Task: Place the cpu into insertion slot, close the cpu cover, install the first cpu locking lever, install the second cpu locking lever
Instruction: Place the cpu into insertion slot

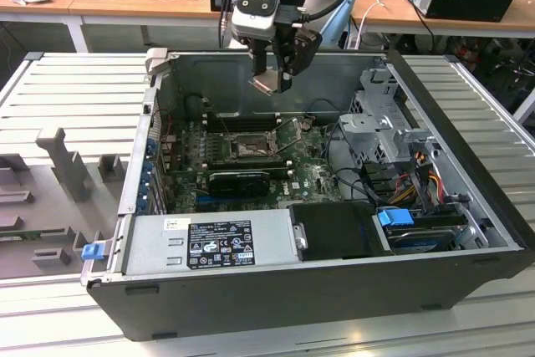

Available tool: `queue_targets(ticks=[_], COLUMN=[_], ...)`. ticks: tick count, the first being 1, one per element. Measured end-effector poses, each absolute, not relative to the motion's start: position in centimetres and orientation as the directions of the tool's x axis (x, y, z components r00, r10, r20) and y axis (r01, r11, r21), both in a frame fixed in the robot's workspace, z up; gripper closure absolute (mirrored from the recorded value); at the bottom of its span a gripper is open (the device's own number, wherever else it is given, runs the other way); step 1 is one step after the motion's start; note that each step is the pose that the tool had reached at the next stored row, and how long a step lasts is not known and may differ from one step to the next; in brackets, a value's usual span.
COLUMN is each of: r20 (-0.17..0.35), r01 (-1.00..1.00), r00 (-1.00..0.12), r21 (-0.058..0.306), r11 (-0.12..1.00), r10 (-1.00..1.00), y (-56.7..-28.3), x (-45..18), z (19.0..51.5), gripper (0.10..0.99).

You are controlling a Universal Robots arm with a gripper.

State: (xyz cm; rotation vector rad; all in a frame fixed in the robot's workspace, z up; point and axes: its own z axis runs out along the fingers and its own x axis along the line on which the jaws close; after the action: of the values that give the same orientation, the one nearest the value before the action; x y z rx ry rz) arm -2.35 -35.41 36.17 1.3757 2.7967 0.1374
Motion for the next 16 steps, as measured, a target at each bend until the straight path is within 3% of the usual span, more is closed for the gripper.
queue_targets(ticks=[16], r20=[0.019], r01=[0.844], r00=[-0.533], r21=[0.088], r11=[0.53], r10=[0.846], y=[-35.41], x=[-2.35], z=[36.16], gripper=[0.553])
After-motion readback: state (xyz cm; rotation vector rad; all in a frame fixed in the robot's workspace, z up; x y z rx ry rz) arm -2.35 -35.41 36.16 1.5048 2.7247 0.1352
